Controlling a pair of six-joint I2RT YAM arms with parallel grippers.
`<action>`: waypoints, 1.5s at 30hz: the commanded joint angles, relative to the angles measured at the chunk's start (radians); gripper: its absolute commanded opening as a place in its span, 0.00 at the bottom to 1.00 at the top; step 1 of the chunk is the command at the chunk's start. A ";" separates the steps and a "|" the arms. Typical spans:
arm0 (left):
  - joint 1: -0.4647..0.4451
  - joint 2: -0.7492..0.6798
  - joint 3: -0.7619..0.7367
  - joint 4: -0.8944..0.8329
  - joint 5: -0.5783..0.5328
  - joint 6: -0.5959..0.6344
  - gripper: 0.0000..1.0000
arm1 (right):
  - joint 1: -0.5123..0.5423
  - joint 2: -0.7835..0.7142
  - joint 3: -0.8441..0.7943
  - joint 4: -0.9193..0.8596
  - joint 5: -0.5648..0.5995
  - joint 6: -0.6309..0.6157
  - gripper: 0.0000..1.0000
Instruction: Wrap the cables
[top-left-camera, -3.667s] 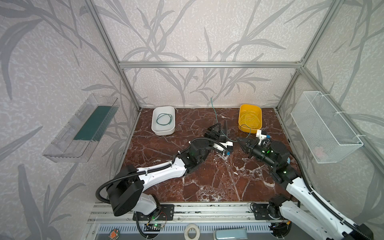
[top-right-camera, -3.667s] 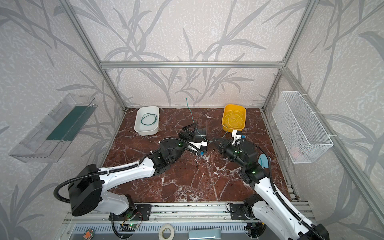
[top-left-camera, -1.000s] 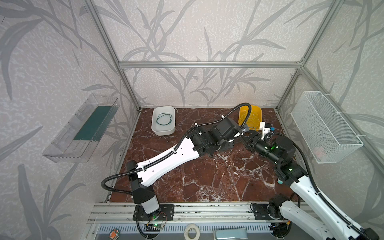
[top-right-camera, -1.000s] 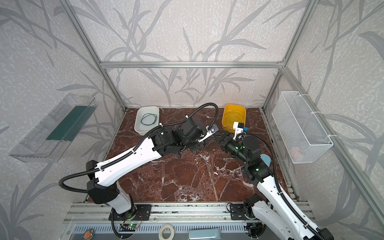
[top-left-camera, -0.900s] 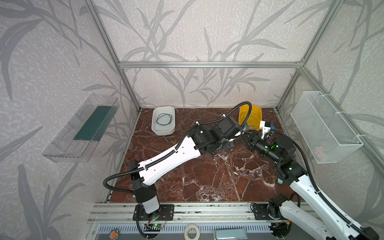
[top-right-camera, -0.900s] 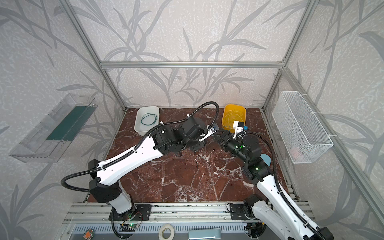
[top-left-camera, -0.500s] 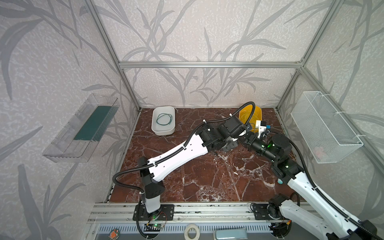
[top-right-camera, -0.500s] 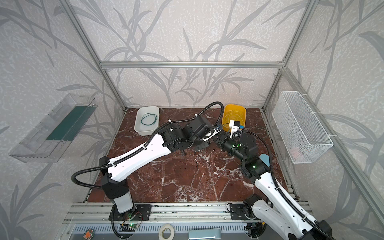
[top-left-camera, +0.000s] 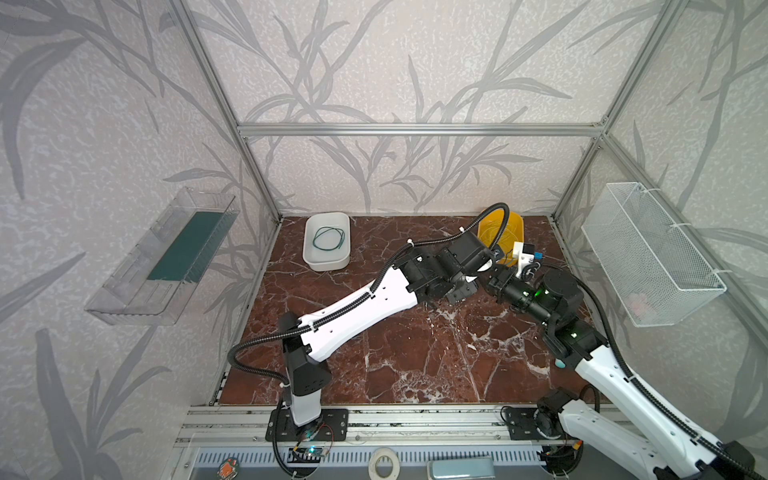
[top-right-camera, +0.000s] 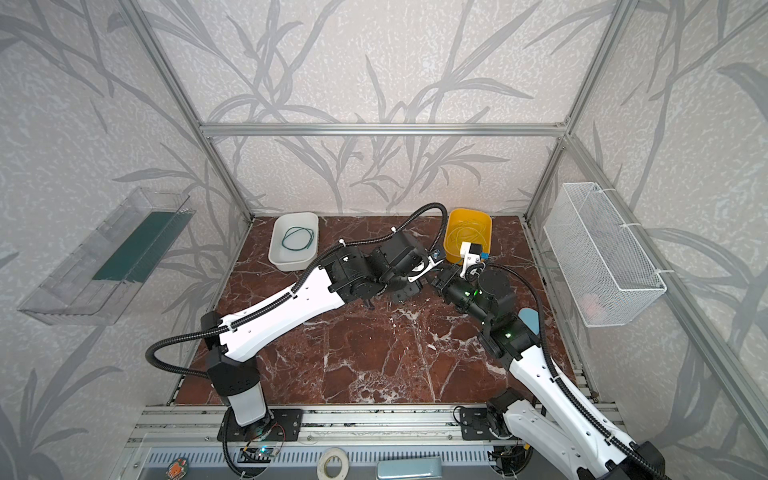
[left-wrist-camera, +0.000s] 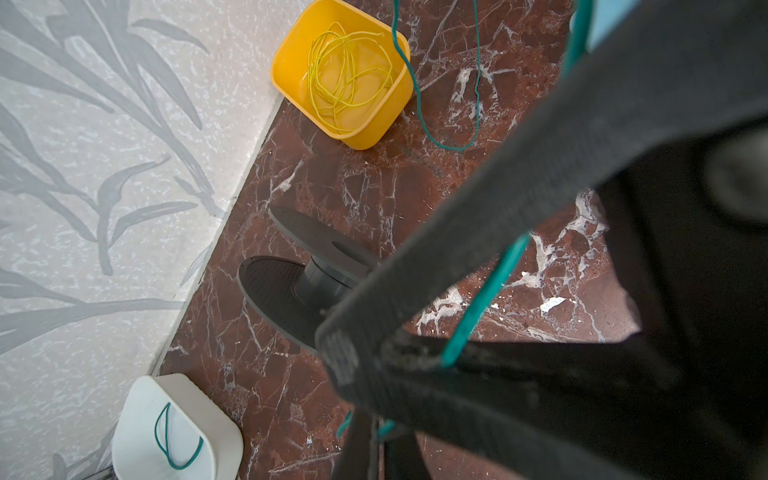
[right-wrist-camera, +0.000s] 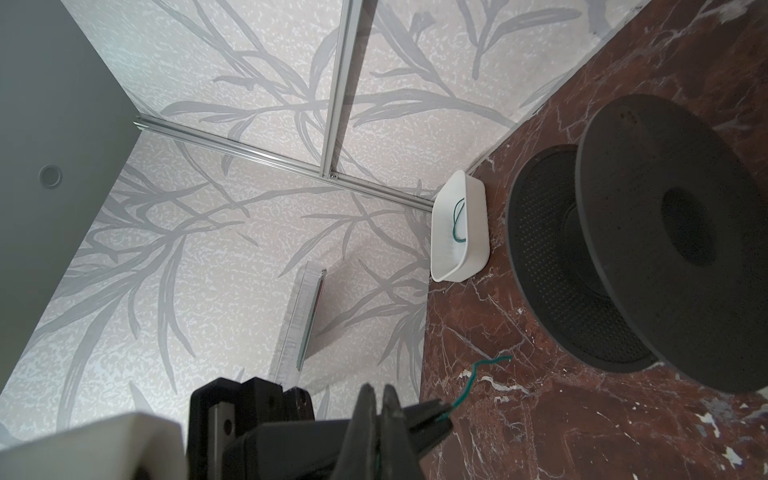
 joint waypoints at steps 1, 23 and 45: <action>-0.004 -0.054 -0.031 -0.003 0.028 -0.015 0.09 | 0.000 0.005 -0.014 0.021 0.028 -0.018 0.00; 0.080 -0.493 -0.533 0.207 -0.046 0.088 0.59 | -0.006 0.056 0.052 -0.007 -0.084 -0.060 0.00; 0.169 -0.643 -1.022 0.808 0.091 0.277 0.52 | -0.021 0.045 0.061 0.030 -0.248 0.013 0.00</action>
